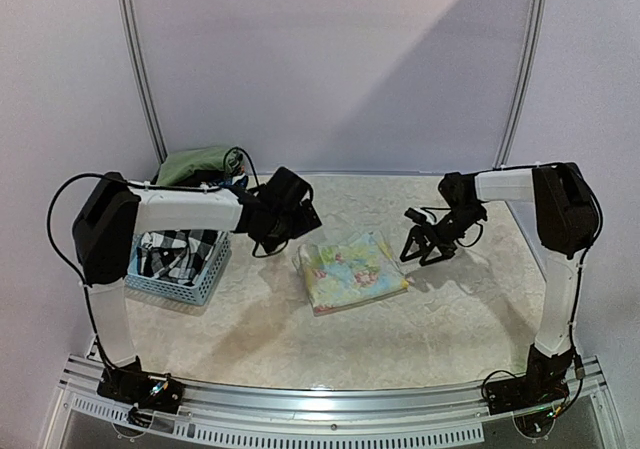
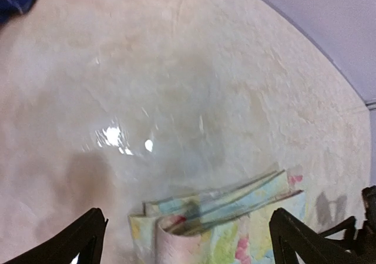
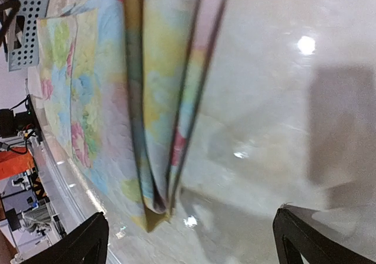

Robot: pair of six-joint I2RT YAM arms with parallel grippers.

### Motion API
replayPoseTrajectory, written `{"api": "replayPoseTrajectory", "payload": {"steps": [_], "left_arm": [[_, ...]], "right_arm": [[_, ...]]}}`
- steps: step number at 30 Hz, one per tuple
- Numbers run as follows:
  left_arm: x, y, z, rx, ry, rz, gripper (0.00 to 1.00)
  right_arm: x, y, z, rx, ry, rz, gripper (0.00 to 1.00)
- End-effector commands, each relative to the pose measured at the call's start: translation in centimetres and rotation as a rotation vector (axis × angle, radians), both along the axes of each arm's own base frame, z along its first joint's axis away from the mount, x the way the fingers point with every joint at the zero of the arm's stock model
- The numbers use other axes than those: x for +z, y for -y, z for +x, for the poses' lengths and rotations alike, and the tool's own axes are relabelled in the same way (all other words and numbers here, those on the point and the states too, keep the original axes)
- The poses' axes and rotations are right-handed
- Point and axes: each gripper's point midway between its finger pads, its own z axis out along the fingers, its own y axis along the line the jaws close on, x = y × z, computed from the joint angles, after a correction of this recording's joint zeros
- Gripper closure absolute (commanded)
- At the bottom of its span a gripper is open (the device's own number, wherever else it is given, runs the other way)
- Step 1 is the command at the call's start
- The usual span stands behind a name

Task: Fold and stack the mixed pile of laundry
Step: Rotate the square-folded skirt at the center of the board, then move the square-folded skirt to the center of the board.

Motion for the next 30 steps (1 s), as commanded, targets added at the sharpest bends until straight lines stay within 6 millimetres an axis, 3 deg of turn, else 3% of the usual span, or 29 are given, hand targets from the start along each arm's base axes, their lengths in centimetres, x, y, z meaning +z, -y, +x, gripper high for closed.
{"api": "replayPoseTrajectory", "payload": {"steps": [1, 3, 5, 7, 8, 11, 13, 14, 15, 18, 22, 26, 30], "left_arm": [[4.0, -4.5, 2.0, -0.134, 0.011, 0.377, 0.0], [9.4, -4.6, 3.2, -0.16, 0.11, 0.463, 0.01], [12.5, -5.0, 3.0, -0.177, 0.156, 0.516, 0.01], [13.9, -5.7, 1.9, -0.132, 0.169, 0.447, 0.0], [14.0, -4.6, 1.0, -0.165, 0.198, 0.323, 0.0], [15.2, -2.5, -3.3, -0.189, 0.39, -0.02, 0.0], [14.8, -2.4, -4.4, -0.207, 0.361, 0.017, 0.01], [14.6, -2.3, -5.1, -0.231, 0.318, 0.11, 0.0], [14.2, -2.0, -5.7, -0.257, 0.286, 0.188, 0.01], [11.3, -2.2, -7.8, -0.265, 0.148, 0.276, 0.04], [5.7, -2.6, -10.0, -0.203, -0.037, 0.149, 0.07], [1.2, -2.5, -11.3, -0.154, -0.116, 0.041, 0.07], [-1.5, -2.2, -11.5, -0.179, -0.16, 0.058, 0.02]], "right_arm": [[1.9, 4.6, 1.9, -0.083, 0.072, -0.084, 0.01], [4.2, 5.5, 2.4, -0.076, 0.191, -0.111, 0.01], [7.0, 5.7, 2.8, -0.069, 0.353, -0.104, 0.01], [12.7, 4.1, 2.6, -0.038, 0.579, 0.052, 0.01], [14.6, 2.6, 1.4, -0.001, 0.613, 0.183, 0.01], [19.7, -1.3, -3.4, 0.144, 0.51, 0.556, 0.01], [18.9, -3.4, -3.9, 0.223, 0.424, 0.538, 0.01], [17.5, -4.5, -4.0, 0.278, 0.409, 0.49, 0.02], [15.5, -5.4, -3.6, 0.32, 0.404, 0.431, 0.06], [13.2, -8.2, -3.2, 0.364, 0.389, 0.388, 0.21], [9.2, -12.8, -4.6, 0.43, 0.286, 0.344, 0.39], [5.7, -16.0, -5.7, 0.478, 0.227, 0.282, 0.42], [2.9, -17.1, -3.3, 0.393, 0.15, 0.249, 0.47]]}}
